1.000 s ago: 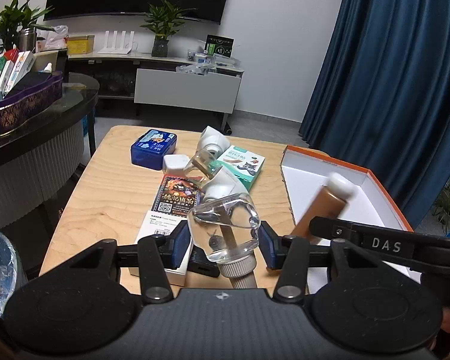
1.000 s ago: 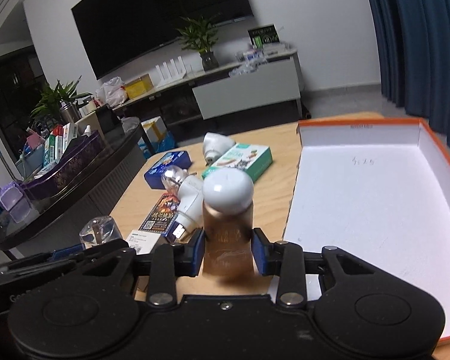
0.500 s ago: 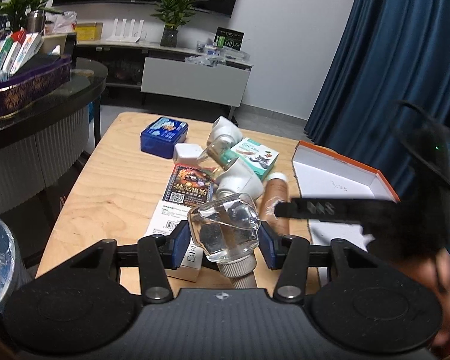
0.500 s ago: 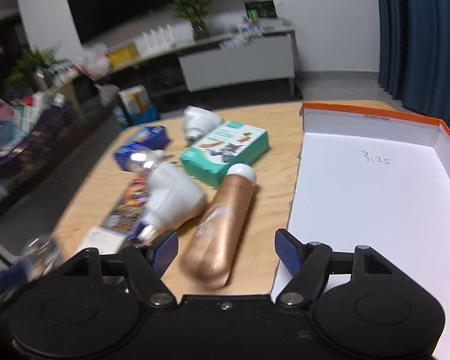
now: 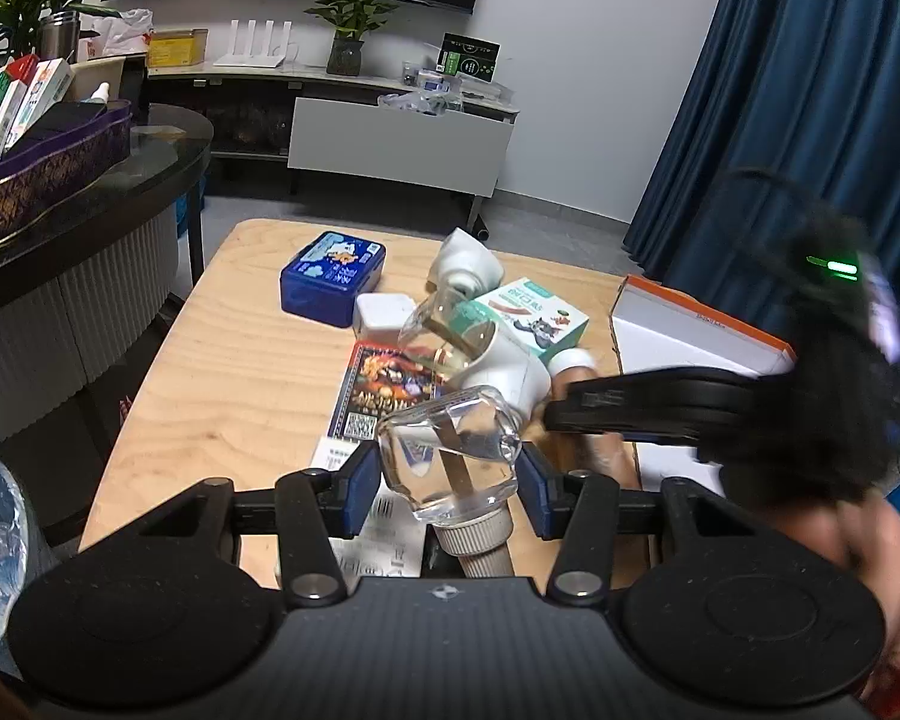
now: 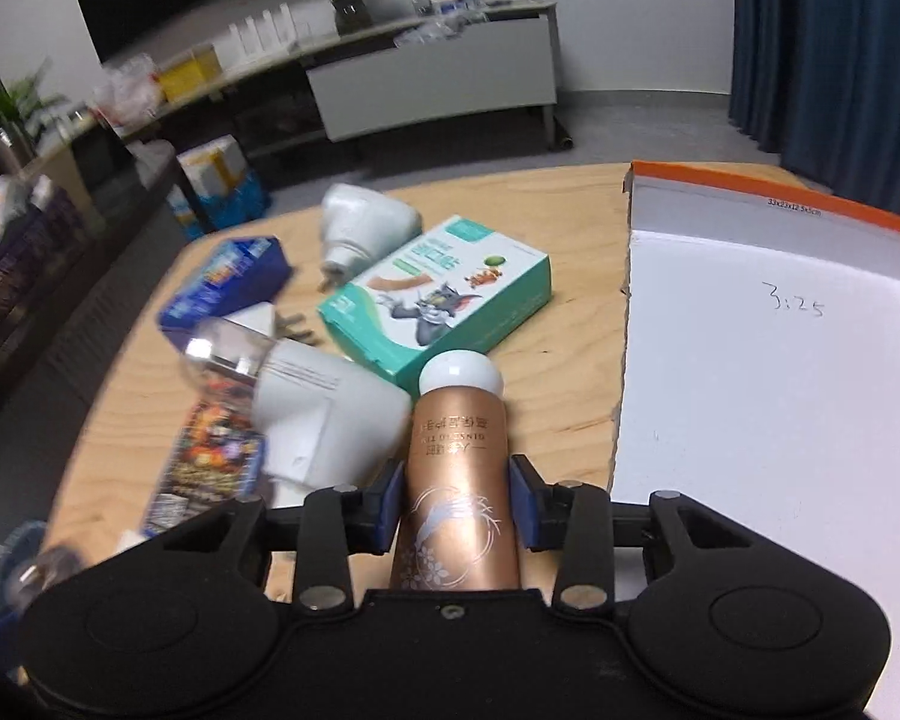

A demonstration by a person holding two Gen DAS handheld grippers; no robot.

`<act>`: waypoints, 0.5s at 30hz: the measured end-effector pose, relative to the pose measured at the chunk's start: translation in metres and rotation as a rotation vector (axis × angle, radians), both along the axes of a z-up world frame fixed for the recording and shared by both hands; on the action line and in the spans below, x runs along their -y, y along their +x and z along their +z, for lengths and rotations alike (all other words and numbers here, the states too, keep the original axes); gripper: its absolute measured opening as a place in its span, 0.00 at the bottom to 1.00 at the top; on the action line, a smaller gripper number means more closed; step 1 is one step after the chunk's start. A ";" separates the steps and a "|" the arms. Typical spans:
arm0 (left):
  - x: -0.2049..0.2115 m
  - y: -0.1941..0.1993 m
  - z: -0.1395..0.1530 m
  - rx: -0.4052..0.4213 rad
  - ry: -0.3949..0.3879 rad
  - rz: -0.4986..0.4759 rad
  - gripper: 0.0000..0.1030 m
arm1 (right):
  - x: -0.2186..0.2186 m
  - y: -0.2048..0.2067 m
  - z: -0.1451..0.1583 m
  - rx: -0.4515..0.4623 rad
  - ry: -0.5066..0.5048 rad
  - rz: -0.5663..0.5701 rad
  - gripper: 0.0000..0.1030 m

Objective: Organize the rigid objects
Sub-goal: 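Lift the glass bottle and brown tube and carry both toward the white box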

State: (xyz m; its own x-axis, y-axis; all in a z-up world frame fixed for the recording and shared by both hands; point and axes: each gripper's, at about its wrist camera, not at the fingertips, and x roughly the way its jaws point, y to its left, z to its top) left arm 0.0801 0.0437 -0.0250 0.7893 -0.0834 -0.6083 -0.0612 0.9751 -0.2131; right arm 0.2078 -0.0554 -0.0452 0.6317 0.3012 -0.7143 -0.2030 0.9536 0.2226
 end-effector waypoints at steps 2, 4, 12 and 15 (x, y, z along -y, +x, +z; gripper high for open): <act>0.001 0.003 0.004 0.004 0.003 -0.003 0.48 | 0.011 -0.012 0.016 0.049 0.025 0.015 0.45; 0.006 0.009 0.009 0.008 0.005 -0.012 0.48 | 0.025 -0.025 0.034 0.101 0.053 0.036 0.45; 0.045 0.039 0.034 0.026 -0.003 -0.111 0.48 | 0.087 -0.042 0.094 0.226 0.093 -0.045 0.45; 0.065 0.056 0.046 0.023 -0.021 -0.165 0.48 | 0.115 -0.040 0.108 0.259 0.067 -0.094 0.45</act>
State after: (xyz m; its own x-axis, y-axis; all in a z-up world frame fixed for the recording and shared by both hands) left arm 0.1365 -0.0209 0.0212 0.7776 -0.2258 -0.5868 0.1046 0.9667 -0.2334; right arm 0.1674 -0.1708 0.0623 0.8179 0.2736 -0.5062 -0.1723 0.9558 0.2381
